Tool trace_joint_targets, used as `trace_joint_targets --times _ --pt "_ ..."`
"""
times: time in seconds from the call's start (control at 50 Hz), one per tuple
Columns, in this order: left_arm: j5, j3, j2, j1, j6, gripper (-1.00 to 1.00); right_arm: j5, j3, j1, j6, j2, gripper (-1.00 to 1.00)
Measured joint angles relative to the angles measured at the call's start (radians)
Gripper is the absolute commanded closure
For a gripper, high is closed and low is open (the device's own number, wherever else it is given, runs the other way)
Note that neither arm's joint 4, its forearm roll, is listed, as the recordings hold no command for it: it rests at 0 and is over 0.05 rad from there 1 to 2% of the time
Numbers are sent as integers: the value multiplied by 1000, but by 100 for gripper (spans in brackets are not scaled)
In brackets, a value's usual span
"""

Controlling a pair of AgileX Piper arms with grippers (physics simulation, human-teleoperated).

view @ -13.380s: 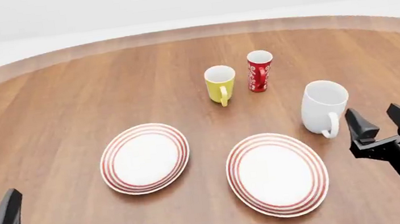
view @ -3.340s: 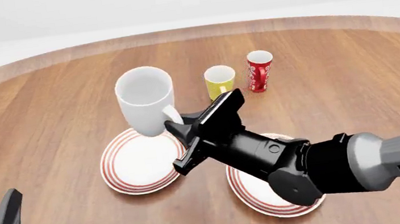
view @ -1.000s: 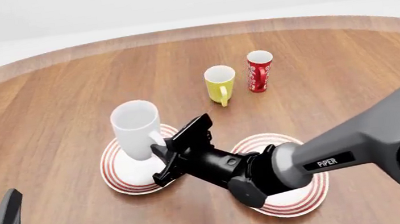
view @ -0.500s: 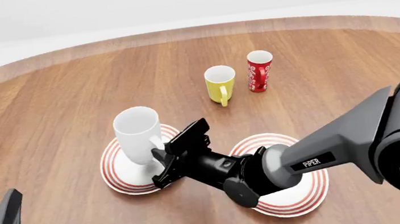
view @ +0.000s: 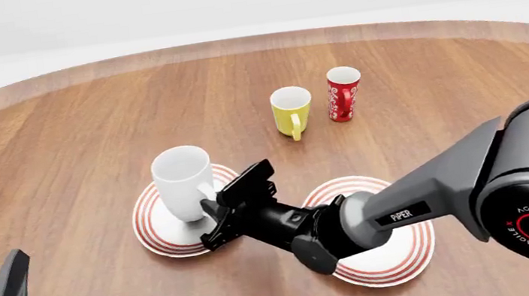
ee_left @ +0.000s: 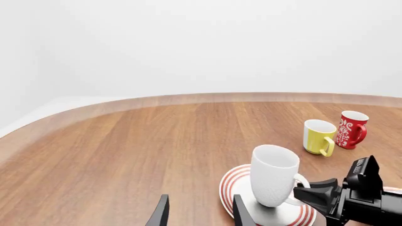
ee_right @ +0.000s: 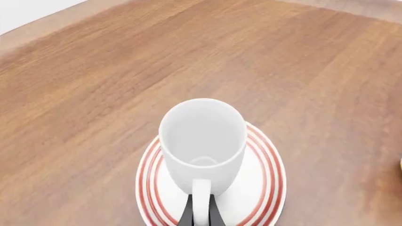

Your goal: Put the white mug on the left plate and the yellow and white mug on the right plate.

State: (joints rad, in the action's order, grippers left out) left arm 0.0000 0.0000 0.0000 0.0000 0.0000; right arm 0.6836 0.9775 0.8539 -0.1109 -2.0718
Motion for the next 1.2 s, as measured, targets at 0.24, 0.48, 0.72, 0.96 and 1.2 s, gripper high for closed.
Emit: trace_joint_targets --times 0.24,0.48,0.72,0.96,1.2 --pt "0 0 0 0 0 -100 -6 4 -3 -2 5 -100" --pt "0 0 0 0 0 -100 -9 0 -4 -3 16 -100" --pt "0 0 0 0 0 -100 -12 -22 -7 1 62 -100" --pt "0 0 0 0 0 -100 -24 -67 -7 10 158 -100" --pt "0 0 0 0 0 -100 -37 -117 -16 17 269 -100"
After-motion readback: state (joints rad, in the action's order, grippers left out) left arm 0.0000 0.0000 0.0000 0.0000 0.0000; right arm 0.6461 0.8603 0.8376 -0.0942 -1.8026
